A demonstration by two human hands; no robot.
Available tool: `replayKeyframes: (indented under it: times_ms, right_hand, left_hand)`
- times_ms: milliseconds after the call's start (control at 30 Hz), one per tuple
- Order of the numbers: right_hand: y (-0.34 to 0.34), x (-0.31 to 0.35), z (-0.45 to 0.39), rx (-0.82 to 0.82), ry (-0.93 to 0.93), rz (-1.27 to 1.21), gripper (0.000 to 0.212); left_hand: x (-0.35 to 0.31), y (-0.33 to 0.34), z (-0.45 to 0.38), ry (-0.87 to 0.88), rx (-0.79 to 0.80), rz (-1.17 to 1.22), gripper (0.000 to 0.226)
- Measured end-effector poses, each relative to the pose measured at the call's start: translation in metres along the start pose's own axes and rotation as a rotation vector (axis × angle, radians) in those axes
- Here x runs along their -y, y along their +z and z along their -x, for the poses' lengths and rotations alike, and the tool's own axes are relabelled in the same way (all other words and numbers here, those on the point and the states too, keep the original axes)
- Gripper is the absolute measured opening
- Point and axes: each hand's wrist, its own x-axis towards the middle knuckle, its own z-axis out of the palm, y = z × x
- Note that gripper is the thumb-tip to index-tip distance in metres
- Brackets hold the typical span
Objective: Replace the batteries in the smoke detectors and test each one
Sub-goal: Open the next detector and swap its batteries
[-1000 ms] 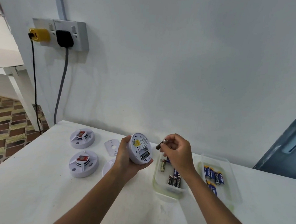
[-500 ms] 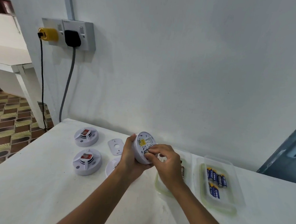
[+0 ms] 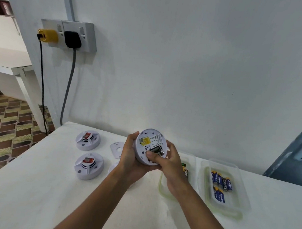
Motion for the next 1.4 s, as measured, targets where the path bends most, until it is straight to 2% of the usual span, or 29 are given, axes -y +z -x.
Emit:
replayKeyframes:
  times_ms: [67,133,233,367,633,700,867,1133,1300,1400]
  right_hand:
    - [0.0,0.013,0.005,0.059,-0.085,0.008,0.063]
    - [-0.004,0.032,0.01,0.15,-0.097,-0.083,0.058]
    - [-0.01,0.057,0.019,0.228,-0.124,-0.047,0.051]
    - [-0.005,0.074,0.033,0.164,-0.21,0.079,0.044]
    - [0.007,0.079,0.046,0.044,-0.358,0.15,0.035]
    - [0.006,0.081,0.046,0.071,-0.338,0.162,0.036]
    - [-0.004,0.084,0.044,0.317,-0.201,0.104,0.047]
    - [-0.006,0.079,0.043,0.25,-0.208,0.104,0.059]
    - [-0.006,0.086,0.047,0.3,-0.162,0.07,0.053]
    - [-0.002,0.088,0.048,0.234,-0.191,0.109,0.048]
  left_hand:
    - [-0.008,0.005,0.006,-0.055,0.035,-0.023,0.052]
    - [-0.016,0.01,0.011,-0.087,0.073,-0.044,0.054]
    - [-0.026,0.015,0.017,-0.077,0.129,-0.132,0.058]
    - [-0.032,0.022,0.024,-0.078,0.153,-0.192,0.057]
    - [-0.039,0.029,0.036,-0.066,0.182,-0.282,0.057]
    - [-0.04,0.029,0.037,-0.065,0.176,-0.28,0.057]
    - [-0.043,0.025,0.037,-0.056,0.151,-0.252,0.062]
    - [-0.041,0.026,0.041,-0.086,0.168,-0.259,0.058]
    - [-0.043,0.028,0.043,-0.101,0.169,-0.27,0.06]
    - [-0.042,0.029,0.043,-0.104,0.161,-0.278,0.059]
